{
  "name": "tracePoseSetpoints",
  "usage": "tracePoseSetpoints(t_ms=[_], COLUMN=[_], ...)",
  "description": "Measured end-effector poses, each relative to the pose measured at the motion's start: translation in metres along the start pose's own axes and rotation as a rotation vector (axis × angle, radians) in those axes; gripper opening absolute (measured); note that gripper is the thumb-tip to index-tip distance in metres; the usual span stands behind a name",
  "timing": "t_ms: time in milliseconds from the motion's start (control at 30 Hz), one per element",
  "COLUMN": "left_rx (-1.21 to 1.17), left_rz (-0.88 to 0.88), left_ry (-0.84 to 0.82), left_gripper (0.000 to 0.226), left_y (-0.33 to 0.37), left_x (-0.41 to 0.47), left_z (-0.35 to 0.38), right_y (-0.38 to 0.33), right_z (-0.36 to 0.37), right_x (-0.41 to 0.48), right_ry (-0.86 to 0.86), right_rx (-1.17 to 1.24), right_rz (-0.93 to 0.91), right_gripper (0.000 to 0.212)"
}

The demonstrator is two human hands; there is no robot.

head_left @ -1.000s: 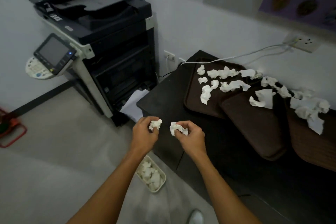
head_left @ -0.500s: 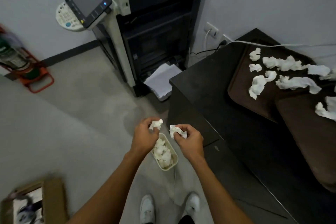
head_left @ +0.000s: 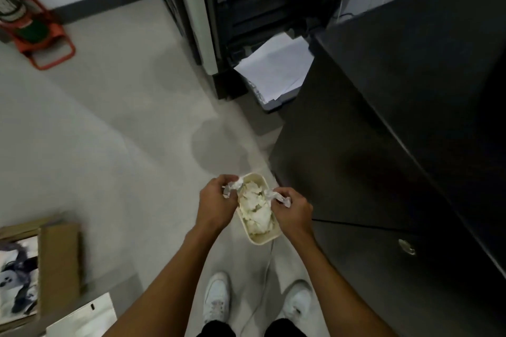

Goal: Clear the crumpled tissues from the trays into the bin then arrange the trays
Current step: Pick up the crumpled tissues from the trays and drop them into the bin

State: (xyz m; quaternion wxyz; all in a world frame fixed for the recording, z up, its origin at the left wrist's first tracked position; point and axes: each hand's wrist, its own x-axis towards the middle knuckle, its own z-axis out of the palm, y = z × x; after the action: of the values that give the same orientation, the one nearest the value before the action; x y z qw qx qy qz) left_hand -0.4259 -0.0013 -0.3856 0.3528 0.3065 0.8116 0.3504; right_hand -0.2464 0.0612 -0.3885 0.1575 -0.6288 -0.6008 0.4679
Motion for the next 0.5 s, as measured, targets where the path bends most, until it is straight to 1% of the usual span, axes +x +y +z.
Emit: tracePoseSetpoints(t_ms=[100,200,233,300,333,367,433,500], left_rx=[0.006,0.004,0.011,0.04,0.057,0.07,0.078,0.077], left_rz=[-0.015,-0.02,-0.018,-0.013,-0.012,-0.013,-0.019,-0.025], left_ry=[0.001,0.008,0.006,-0.008,-0.016,-0.023,-0.033,-0.051], left_gripper=[0.021,0.02,0.02,0.02,0.021,0.021,0.023,0.025], left_y=[-0.033,-0.059,-0.066,-0.08,-0.086,-0.092,-0.102,-0.112], left_x=[0.016,0.03,0.034,0.042,0.044,0.047,0.05,0.051], left_z=[0.013,0.022,0.025,0.031,0.033,0.035,0.04,0.046], right_y=[0.033,0.06,0.071,0.09,0.098,0.104,0.115,0.122], right_z=[0.03,0.058,0.067,0.079,0.082,0.083,0.081,0.077], right_x=[0.021,0.037,0.043,0.052,0.056,0.06,0.067,0.071], right_ry=[-0.032,-0.088,-0.163,-0.401,-0.482,-0.508,-0.454,-0.369], right_rx=[-0.084,-0.131,-0.177,-0.314,-0.382,-0.438,-0.496,-0.495], right_rz=[-0.036,0.001,0.014,0.044,0.059,0.071,0.098,0.121], right_gripper=[0.022,0.03,0.038,0.065,0.076,0.08,0.075,0.062])
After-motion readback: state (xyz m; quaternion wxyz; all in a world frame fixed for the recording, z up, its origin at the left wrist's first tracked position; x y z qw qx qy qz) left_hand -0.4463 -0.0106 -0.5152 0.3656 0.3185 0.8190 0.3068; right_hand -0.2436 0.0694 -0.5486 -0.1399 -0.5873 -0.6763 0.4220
